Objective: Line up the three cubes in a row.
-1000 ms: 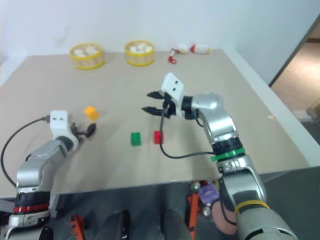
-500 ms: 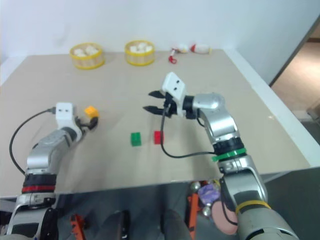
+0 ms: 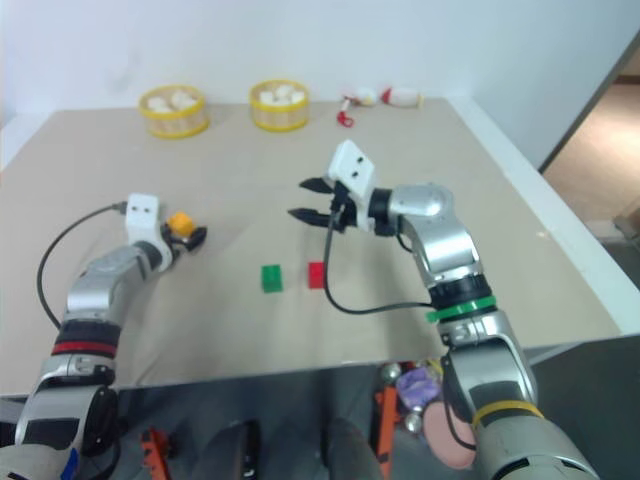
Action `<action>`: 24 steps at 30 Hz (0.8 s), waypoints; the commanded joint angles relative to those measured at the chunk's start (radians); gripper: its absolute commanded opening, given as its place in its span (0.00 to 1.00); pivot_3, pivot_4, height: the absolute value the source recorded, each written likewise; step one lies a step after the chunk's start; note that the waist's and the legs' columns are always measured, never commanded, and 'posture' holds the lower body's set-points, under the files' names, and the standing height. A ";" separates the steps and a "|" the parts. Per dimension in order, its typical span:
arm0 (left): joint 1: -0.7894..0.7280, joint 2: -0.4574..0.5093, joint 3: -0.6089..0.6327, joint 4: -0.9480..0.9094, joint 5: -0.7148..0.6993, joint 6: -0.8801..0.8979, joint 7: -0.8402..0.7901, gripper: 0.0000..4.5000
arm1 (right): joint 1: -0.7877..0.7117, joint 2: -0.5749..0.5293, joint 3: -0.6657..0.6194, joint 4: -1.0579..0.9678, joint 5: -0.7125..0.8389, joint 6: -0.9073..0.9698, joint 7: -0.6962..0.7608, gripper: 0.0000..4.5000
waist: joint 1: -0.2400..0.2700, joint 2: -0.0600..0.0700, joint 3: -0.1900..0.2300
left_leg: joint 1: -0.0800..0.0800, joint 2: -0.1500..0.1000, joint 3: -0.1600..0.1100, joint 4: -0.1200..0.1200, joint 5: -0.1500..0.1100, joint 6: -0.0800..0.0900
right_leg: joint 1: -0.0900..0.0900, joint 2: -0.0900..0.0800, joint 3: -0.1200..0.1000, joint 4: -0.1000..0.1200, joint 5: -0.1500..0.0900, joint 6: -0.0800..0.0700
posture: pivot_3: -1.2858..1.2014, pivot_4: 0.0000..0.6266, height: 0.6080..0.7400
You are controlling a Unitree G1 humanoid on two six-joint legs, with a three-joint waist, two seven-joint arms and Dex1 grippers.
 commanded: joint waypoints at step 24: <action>0.085 0.172 -0.086 -0.191 -0.129 -0.194 -0.673 0.34 | -0.046 -0.010 -0.029 -0.007 0.010 -0.026 0.003 0.59 | -0.002 0.000 0.000 | -0.001 0.000 0.001 -0.004 0.000 0.000 | -0.002 0.000 0.000 0.000 -0.002 -0.002 | 0.52 0.24 1.00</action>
